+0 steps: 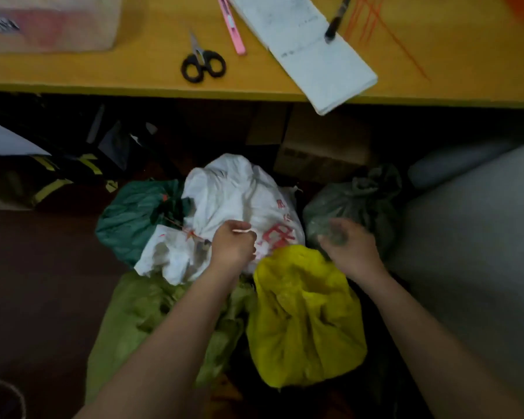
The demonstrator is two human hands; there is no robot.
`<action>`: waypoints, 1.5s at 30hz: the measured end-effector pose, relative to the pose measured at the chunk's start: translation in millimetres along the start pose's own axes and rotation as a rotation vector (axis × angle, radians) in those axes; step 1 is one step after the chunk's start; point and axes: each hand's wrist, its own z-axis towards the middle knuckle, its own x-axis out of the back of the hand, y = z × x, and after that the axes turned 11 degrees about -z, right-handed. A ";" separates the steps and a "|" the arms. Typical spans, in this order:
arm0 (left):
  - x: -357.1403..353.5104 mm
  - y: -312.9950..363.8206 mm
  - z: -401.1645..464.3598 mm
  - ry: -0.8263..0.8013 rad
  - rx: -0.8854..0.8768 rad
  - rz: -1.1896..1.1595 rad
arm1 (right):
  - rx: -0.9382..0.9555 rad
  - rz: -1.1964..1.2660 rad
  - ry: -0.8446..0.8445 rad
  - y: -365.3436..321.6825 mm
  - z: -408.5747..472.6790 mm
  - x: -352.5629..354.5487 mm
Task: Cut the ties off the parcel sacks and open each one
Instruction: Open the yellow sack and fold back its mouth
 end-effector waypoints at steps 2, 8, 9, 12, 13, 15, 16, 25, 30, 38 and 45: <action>-26.0 -45.6 -8.1 0.003 0.151 0.024 | -0.050 -0.088 -0.180 41.0 -9.4 -17.9; -82.8 -149.1 -29.5 0.100 0.453 -0.102 | -0.073 0.240 -0.421 122.2 -34.0 -47.6; -87.6 -160.5 -32.2 0.114 0.452 -0.138 | -0.121 0.343 -0.456 129.1 -37.0 -48.9; -94.0 -183.8 -42.6 0.070 0.396 -0.278 | -0.296 0.676 -0.548 141.0 -42.6 -57.2; -94.6 -187.7 -46.5 0.031 0.397 -0.343 | -0.337 0.756 -0.554 142.6 -43.7 -60.8; -94.7 -192.4 -52.4 -0.040 0.410 -0.478 | -0.425 0.881 -0.517 145.4 -44.2 -67.2; -94.2 -193.7 -54.6 -0.068 0.416 -0.544 | -0.474 0.947 -0.496 147.2 -43.8 -70.0; -77.3 -206.6 -67.6 0.132 0.495 -0.909 | -0.699 1.421 -0.415 156.7 -34.5 -63.1; -65.8 -214.8 -71.9 0.211 0.567 -0.954 | -0.715 1.477 -0.351 161.4 -31.9 -54.2; -69.3 -226.1 -85.7 0.172 0.621 -1.062 | -0.444 1.467 -0.396 169.1 -41.4 -42.5; -76.7 -220.1 -84.2 0.387 0.214 -0.085 | -0.116 0.870 -0.154 176.0 -40.5 -45.4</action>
